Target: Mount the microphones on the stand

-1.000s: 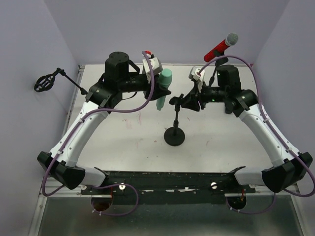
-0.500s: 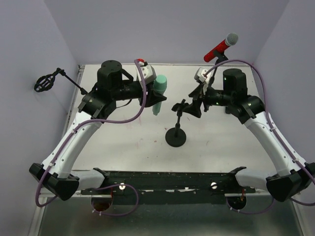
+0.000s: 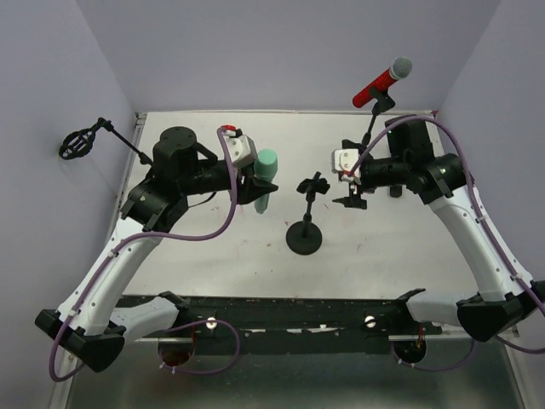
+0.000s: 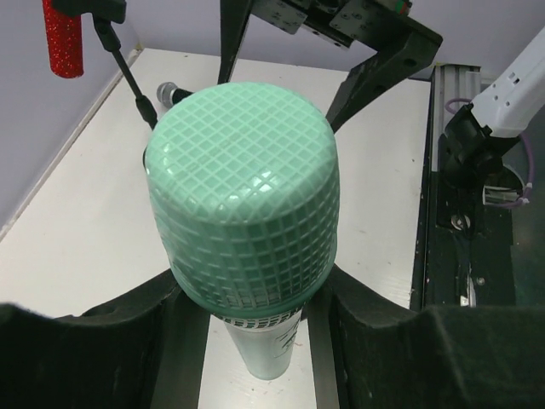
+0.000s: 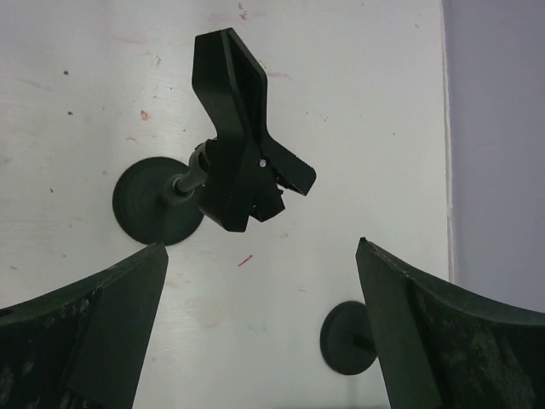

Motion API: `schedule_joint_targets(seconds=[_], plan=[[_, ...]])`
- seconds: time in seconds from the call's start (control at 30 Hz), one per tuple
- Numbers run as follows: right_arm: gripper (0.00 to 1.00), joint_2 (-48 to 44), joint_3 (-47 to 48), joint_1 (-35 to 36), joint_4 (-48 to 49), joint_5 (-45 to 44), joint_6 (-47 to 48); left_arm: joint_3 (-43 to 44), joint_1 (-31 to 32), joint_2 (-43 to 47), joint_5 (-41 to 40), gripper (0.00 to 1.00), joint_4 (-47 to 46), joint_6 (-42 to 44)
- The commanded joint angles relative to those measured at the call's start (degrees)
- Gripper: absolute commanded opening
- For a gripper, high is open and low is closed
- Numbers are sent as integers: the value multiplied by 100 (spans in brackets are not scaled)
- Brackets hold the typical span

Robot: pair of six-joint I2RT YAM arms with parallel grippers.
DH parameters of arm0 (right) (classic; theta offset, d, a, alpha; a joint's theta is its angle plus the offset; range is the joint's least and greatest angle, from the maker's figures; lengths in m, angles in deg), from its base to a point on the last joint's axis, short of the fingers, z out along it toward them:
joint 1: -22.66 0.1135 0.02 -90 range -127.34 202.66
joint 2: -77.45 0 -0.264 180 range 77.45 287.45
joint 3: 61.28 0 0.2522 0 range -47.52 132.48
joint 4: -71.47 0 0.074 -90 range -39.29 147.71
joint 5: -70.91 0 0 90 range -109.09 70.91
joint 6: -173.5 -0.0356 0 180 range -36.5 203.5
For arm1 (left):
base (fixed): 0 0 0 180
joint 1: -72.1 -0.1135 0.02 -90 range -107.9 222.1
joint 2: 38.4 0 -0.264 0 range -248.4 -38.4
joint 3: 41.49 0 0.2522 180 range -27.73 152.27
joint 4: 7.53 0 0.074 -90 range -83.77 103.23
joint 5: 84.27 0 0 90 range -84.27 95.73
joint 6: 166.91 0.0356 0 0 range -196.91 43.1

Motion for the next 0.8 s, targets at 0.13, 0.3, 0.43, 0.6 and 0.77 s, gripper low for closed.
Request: schedule_joint_targets(seconds=[0.13,0.3,0.43,0.6,0.77], plan=[[100,1248,1099,-32,-1419,700,2101,-270,17,550,-72,0,-148,26],[99,1723,1610,-41,-2105,1368,2269,-305,26,682,-55,0,-201,-79],[99,1979,1839,-32,-2669,1693,2235,-489,17,770,25,0,-411,-255],[99,1961,1733,-6,-2669,1607,2094,-595,26,770,68,0,-579,-369],[96,2110,1839,-15,-2660,1509,2023,-569,26,735,139,0,-711,-475]])
